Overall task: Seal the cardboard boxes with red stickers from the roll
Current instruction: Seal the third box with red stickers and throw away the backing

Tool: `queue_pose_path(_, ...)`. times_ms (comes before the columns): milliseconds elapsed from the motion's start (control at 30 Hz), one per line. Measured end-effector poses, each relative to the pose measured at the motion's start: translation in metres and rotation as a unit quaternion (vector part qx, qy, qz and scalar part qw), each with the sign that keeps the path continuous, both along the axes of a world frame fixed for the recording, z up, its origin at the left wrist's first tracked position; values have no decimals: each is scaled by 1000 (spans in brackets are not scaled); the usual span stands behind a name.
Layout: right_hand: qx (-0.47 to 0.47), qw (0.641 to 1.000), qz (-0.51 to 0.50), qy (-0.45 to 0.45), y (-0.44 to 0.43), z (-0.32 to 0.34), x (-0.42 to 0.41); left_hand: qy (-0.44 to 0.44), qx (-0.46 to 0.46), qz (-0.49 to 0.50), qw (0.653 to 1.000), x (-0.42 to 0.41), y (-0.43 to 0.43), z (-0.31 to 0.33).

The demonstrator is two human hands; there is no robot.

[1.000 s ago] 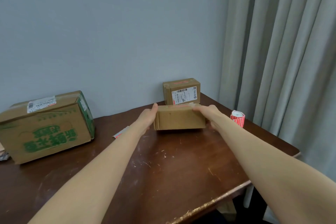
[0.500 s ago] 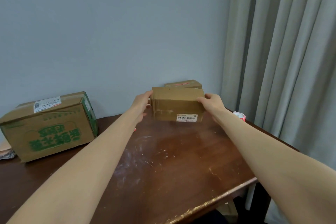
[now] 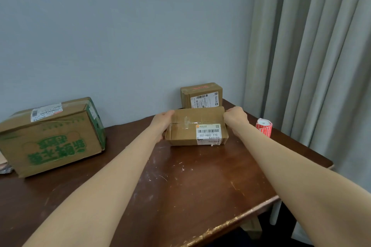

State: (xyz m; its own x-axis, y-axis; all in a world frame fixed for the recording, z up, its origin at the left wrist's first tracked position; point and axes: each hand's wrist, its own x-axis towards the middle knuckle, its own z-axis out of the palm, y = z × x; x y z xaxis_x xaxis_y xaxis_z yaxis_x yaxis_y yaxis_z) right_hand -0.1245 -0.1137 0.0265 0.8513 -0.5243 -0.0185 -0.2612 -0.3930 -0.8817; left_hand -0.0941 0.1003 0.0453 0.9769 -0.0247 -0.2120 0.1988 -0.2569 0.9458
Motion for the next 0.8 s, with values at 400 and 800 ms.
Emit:
queue_pose_path(400, 11, 999, 35, 26, 4, -15, 8, 7, 42, 15, 999, 13, -6, -16)
queue_pose_path(800, 29, 999, 29, 5, 3, -12, 1, -56, 139, 57, 987, 18, -3, -22)
